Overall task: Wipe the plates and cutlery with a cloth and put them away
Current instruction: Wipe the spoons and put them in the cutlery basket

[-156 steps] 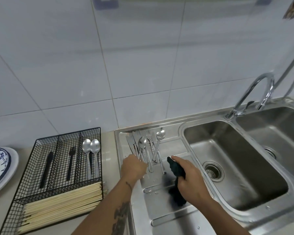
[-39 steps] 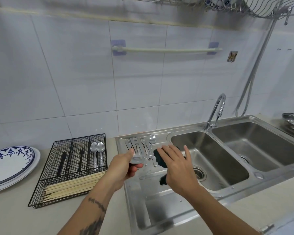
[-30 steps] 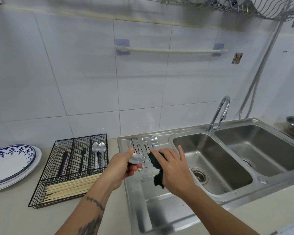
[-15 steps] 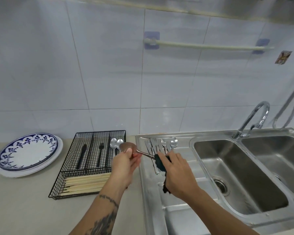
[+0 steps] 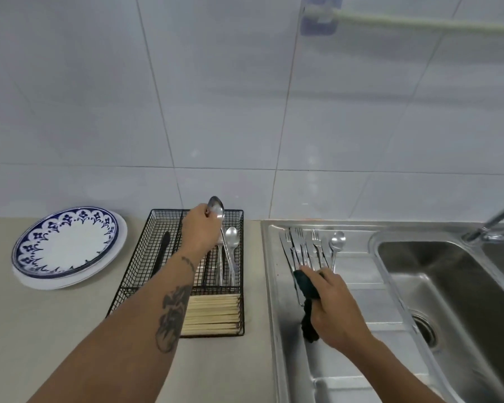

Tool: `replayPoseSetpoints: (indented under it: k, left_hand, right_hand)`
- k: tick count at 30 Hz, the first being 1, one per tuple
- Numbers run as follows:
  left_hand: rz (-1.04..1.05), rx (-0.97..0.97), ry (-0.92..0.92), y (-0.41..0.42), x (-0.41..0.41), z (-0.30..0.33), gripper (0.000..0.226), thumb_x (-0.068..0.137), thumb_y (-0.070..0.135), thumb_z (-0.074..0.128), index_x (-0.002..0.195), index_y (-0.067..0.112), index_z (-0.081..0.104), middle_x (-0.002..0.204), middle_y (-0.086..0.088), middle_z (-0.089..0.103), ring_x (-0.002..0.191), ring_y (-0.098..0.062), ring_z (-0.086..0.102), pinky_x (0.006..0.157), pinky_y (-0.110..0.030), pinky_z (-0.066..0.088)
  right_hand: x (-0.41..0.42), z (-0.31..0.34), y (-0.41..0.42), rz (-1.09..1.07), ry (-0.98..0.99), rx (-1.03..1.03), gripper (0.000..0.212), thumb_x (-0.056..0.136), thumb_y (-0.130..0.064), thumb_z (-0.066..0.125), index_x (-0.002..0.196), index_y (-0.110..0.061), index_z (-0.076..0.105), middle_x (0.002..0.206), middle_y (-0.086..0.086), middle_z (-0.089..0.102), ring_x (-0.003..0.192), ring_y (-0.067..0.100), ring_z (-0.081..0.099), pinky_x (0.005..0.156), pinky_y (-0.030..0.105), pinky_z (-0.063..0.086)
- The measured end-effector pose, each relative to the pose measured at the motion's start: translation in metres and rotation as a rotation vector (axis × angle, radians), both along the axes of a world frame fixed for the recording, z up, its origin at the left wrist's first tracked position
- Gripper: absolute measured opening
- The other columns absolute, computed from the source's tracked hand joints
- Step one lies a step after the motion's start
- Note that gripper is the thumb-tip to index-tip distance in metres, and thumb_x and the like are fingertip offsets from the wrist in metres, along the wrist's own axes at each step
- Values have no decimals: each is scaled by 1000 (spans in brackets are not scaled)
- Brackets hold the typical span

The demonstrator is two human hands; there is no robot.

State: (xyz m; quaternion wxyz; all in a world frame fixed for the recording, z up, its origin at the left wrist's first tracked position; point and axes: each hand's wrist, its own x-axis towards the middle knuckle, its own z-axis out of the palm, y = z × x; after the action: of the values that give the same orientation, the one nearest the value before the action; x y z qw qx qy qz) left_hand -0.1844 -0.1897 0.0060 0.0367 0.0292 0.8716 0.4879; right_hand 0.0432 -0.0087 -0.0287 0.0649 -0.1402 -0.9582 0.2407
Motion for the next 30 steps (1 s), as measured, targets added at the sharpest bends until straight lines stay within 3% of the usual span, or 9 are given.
replayPoseSetpoints:
  k: [2, 4, 7, 11, 14, 21, 24, 27, 30]
  left_hand:
    - [-72, -121, -24, 5, -13, -10, 30, 102, 34, 49, 105, 8, 63, 88, -6, 67, 60, -14, 55, 53, -28, 53]
    - [-157, -248, -78, 10, -16, -21, 24, 101, 28, 53, 117, 12, 61, 95, -3, 66, 60, -12, 55, 51, -24, 49]
    - [-217, -403, -81, 15, -9, -29, 36, 97, 26, 61, 129, 11, 57, 101, -2, 59, 72, -13, 62, 53, -21, 45]
    - [-145, -461, 132, 23, 2, -37, 30, 91, 22, 61, 119, 12, 62, 114, -7, 63, 96, -25, 61, 83, -39, 54]
    - [-286, -397, 227, 57, 25, -39, 27, 93, 13, 53, 117, 15, 65, 121, -6, 60, 107, -24, 59, 94, -41, 51]
    - [-555, -292, 67, 157, 97, -60, 16, 98, 20, 56, 106, 20, 70, 108, 2, 65, 95, -13, 61, 89, -35, 55]
    - [-574, -368, 53, 188, 109, -69, 17, 97, 24, 56, 104, 17, 71, 104, 1, 65, 90, -14, 58, 81, -31, 53]
    - [-595, -503, 21, 207, 116, -79, 22, 93, 31, 59, 107, 14, 64, 102, -1, 62, 93, -19, 59, 81, -36, 53]
    - [-586, -571, 17, 217, 122, -86, 19, 89, 17, 59, 108, 15, 59, 105, -2, 58, 97, -21, 57, 85, -39, 53]
  right_hand:
    - [0, -4, 6, -23, -4, -36, 60, 90, -4, 54, 142, -31, 41, 113, -8, 44, 105, 10, 40, 89, 27, 47]
    - [2, -8, 15, -50, -14, -51, 60, 89, -3, 54, 142, -29, 42, 113, -9, 43, 105, 11, 40, 90, 28, 46]
    - [4, -13, 26, -94, -30, -74, 61, 89, -1, 54, 142, -27, 42, 114, -8, 43, 107, 13, 41, 91, 27, 44]
    - [4, -17, 44, -162, -11, -139, 63, 86, 3, 54, 142, -25, 44, 114, -6, 47, 106, 15, 45, 92, 27, 44]
    - [8, -18, 66, -262, 41, -172, 62, 84, 6, 54, 138, -24, 49, 111, -5, 49, 106, 17, 48, 89, 24, 38]
    - [31, -27, 91, -389, 87, -201, 61, 83, 3, 59, 138, -22, 51, 118, -2, 54, 110, 17, 51, 96, 27, 39]
    - [45, -33, 96, -410, 117, -228, 62, 79, 6, 58, 135, -21, 54, 117, -4, 56, 110, 15, 52, 92, 21, 36]
    - [54, -37, 103, -433, 121, -275, 62, 79, 6, 58, 134, -22, 54, 119, -8, 56, 111, 10, 50, 92, 11, 33]
    - [59, -38, 108, -458, 158, -326, 62, 77, 8, 57, 132, -23, 56, 116, -12, 55, 107, 4, 48, 87, -3, 26]
